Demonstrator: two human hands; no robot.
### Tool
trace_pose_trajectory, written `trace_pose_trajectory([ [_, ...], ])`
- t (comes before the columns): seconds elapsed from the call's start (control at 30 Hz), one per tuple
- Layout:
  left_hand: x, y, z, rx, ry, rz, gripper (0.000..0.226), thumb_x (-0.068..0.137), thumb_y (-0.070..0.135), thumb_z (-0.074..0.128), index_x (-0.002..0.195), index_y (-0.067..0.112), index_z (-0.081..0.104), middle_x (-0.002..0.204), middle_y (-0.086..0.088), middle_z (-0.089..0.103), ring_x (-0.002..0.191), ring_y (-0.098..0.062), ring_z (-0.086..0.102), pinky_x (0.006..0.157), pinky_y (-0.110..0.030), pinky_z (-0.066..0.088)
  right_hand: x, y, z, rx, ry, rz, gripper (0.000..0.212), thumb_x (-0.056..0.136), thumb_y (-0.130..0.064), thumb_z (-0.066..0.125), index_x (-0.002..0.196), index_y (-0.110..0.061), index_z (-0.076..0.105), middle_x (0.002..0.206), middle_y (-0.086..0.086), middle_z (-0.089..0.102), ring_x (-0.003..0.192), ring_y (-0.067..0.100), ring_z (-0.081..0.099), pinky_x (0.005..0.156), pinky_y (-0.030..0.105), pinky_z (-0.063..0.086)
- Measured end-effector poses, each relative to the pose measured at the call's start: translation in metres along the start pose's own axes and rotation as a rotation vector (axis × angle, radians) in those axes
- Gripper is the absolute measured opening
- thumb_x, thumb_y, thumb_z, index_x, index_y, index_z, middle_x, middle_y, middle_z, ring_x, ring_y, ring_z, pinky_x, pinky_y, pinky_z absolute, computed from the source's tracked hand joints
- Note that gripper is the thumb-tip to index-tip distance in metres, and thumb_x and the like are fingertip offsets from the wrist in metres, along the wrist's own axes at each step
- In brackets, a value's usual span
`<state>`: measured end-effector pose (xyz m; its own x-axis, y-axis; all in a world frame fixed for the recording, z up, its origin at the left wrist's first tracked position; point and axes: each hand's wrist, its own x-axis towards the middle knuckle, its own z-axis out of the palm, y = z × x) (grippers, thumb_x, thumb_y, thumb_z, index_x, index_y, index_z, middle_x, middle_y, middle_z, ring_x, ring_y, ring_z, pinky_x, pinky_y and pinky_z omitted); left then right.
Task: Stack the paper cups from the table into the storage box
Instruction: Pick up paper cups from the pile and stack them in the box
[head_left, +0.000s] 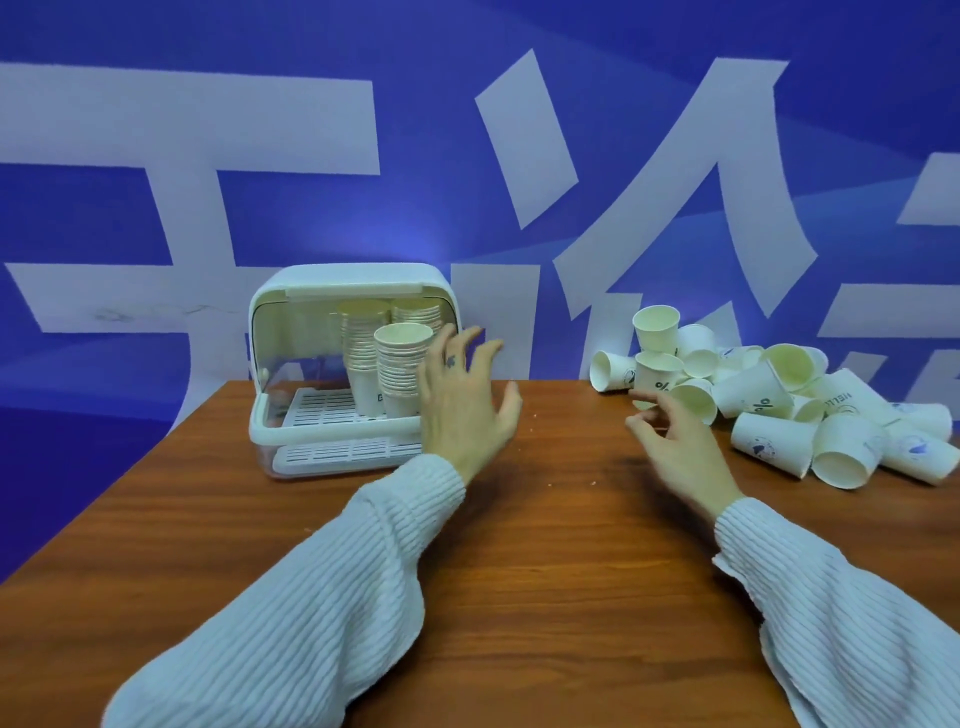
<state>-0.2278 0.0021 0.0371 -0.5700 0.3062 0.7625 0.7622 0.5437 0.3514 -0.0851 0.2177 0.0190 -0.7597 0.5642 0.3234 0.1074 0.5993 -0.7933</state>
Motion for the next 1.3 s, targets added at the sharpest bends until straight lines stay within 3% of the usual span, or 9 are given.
trace_pose_trajectory([
  [0.17, -0.015, 0.018, 0.024, -0.106, -0.132, 0.150, 0.046, 0.085, 0.042, 0.055, 0.125, 0.019, 0.064, 0.134, -0.004, 0.057, 0.131, -0.028, 0.047, 0.104, -0.053, 0.044, -0.002, 0.031, -0.023, -0.060, 0.259, 0.097, 0.030, 0.097, -0.023, 0.058, 0.126, -0.030, 0.065, 0.126, -0.006, 0.062, 0.115, 0.012, 0.059, 0.100, 0.034, 0.048],
  [0.37, -0.042, 0.083, 0.059, -0.239, -0.305, 0.156, 0.043, 0.093, 0.038, 0.061, 0.132, 0.022, 0.060, 0.143, 0.003, 0.049, 0.135, -0.019, 0.042, 0.108, -0.047, 0.043, -0.011, 0.052, -0.061, -0.245, 0.689, 0.321, 0.024, 0.088, -0.023, 0.065, 0.107, -0.036, 0.067, 0.134, -0.001, 0.043, 0.124, 0.024, 0.046, 0.109, 0.042, 0.038],
  [0.5, -0.061, 0.111, 0.074, -0.323, -0.364, 0.150, 0.042, 0.094, 0.038, 0.062, 0.133, 0.025, 0.058, 0.146, 0.006, 0.044, 0.135, -0.015, 0.040, 0.108, -0.045, 0.045, -0.007, 0.072, -0.073, -0.141, 0.573, 0.438, 0.026, 0.094, -0.021, 0.061, 0.116, -0.035, 0.065, 0.147, -0.002, 0.040, 0.099, 0.026, 0.057, 0.084, 0.037, 0.046],
  [0.6, -0.072, 0.121, 0.080, -0.338, -0.405, 0.161, 0.043, 0.094, 0.040, 0.060, 0.135, 0.029, 0.055, 0.148, 0.008, 0.042, 0.134, -0.014, 0.040, 0.104, -0.045, 0.048, -0.007, 0.081, -0.079, -0.096, 0.539, 0.420, 0.018, 0.098, -0.018, 0.058, 0.111, -0.025, 0.069, 0.118, 0.001, 0.063, 0.093, 0.026, 0.063, 0.075, 0.032, 0.044],
  [0.8, -0.078, 0.128, 0.078, -0.221, -0.398, 0.242, 0.072, 0.088, 0.048, 0.067, 0.151, 0.028, 0.039, 0.156, 0.001, 0.037, 0.145, -0.020, 0.031, 0.116, -0.047, 0.037, -0.018, 0.049, -0.078, 0.131, 0.642, 0.261, 0.021, 0.086, -0.018, 0.064, 0.099, -0.031, 0.056, 0.095, -0.009, 0.062, 0.088, 0.015, 0.063, 0.075, 0.035, 0.052],
  [0.97, -0.082, 0.122, 0.084, -0.031, -0.365, 0.277, 0.101, 0.081, 0.058, 0.073, 0.160, 0.026, 0.019, 0.156, -0.006, 0.041, 0.144, -0.026, 0.038, 0.117, -0.044, 0.030, -0.034, 0.026, -0.044, 0.260, 0.159, -0.048, 0.030, 0.075, -0.014, 0.065, 0.097, -0.034, 0.057, 0.073, -0.013, 0.060, 0.059, 0.013, 0.048, 0.065, 0.032, 0.045],
  [1.1, -0.081, 0.112, 0.089, -0.078, -0.364, 0.172, 0.074, 0.090, 0.052, 0.065, 0.151, 0.020, 0.041, 0.134, -0.002, 0.058, 0.116, -0.023, 0.058, 0.100, -0.040, 0.043, -0.011, 0.030, -0.041, 0.059, 0.419, -0.064, 0.005, 0.091, -0.034, 0.065, 0.096, -0.033, 0.063, 0.101, -0.015, 0.065, 0.078, 0.012, 0.059, 0.081, 0.038, 0.053],
  [1.17, -0.082, 0.110, 0.089, -0.128, -0.370, 0.124, 0.073, 0.090, 0.053, 0.065, 0.151, 0.021, 0.041, 0.134, -0.001, 0.056, 0.114, -0.022, 0.057, 0.097, -0.039, 0.045, 0.013, 0.039, -0.058, -0.120, 0.513, 0.062, 0.014, 0.093, -0.033, 0.059, 0.105, -0.030, 0.066, 0.130, -0.010, 0.057, 0.103, 0.014, 0.061, 0.091, 0.040, 0.052],
  [1.3, -0.083, 0.112, 0.087, -0.175, -0.383, 0.126, 0.075, 0.091, 0.055, 0.063, 0.153, 0.023, 0.037, 0.138, 0.002, 0.052, 0.118, -0.018, 0.054, 0.098, -0.035, 0.043, 0.054, 0.065, -0.084, -0.255, 0.315, 0.249, 0.040, 0.093, -0.021, 0.058, 0.132, -0.029, 0.063, 0.166, 0.001, 0.021, 0.128, 0.019, 0.053, 0.094, 0.031, 0.040],
])
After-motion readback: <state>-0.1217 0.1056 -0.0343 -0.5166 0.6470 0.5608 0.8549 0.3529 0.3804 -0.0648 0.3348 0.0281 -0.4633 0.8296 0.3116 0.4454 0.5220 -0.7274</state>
